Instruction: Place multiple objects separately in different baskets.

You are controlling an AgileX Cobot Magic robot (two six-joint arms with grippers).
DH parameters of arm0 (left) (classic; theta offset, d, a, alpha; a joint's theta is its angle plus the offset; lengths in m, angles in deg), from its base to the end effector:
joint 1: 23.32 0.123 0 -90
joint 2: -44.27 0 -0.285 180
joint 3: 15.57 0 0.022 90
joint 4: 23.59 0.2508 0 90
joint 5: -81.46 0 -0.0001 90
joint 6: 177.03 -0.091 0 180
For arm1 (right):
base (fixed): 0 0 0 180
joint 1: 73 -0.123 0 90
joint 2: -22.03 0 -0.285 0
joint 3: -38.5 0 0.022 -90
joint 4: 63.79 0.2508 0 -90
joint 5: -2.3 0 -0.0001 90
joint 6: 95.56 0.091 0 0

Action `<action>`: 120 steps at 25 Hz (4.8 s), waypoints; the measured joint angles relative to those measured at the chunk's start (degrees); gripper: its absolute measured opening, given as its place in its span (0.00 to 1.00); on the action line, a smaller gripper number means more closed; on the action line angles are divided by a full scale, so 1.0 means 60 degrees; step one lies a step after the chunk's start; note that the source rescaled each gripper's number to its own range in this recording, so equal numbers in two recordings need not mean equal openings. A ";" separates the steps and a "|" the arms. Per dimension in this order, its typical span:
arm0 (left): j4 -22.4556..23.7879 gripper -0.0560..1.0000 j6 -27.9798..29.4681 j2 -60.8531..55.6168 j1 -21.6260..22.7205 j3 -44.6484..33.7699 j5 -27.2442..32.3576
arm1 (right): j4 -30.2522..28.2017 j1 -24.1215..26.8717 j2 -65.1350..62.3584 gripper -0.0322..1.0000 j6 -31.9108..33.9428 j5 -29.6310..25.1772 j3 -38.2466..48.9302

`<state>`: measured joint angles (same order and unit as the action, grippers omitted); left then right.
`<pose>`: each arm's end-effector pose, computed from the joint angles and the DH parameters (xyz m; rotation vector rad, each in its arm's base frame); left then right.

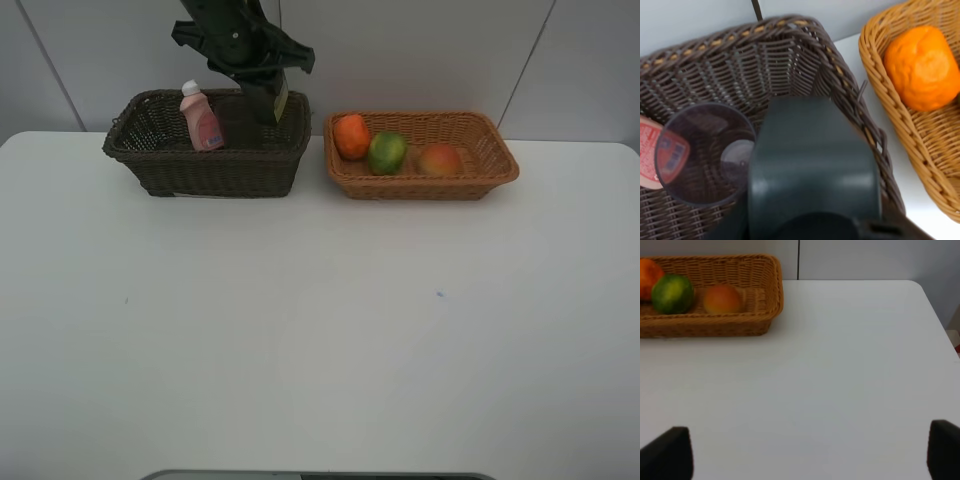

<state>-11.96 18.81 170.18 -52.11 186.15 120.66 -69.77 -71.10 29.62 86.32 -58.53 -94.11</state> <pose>0.4176 -0.2163 0.2417 0.4218 2.4487 -0.1040 -0.0084 -0.0080 0.2832 0.0729 2.0178 -0.1246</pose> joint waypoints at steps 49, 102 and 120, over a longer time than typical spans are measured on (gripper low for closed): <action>-0.0443 0.96 -0.0768 -0.1482 0.0082 -0.0581 0.0939 | 0.0009 0.0000 0.0000 0.96 0.0000 0.0000 0.0000; -0.2708 0.97 -0.3221 -1.9750 0.5461 -1.1415 0.3564 | 0.0000 0.0000 0.0000 0.96 0.0000 0.0000 0.0000; -0.2029 0.97 -0.2736 -1.9760 0.4178 -1.1684 0.3669 | 0.0000 0.0000 0.0000 0.96 0.0000 0.0000 0.0000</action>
<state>-24.13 2.39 51.62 -27.05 116.04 142.67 -69.77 -71.10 29.62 86.32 -58.53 -94.11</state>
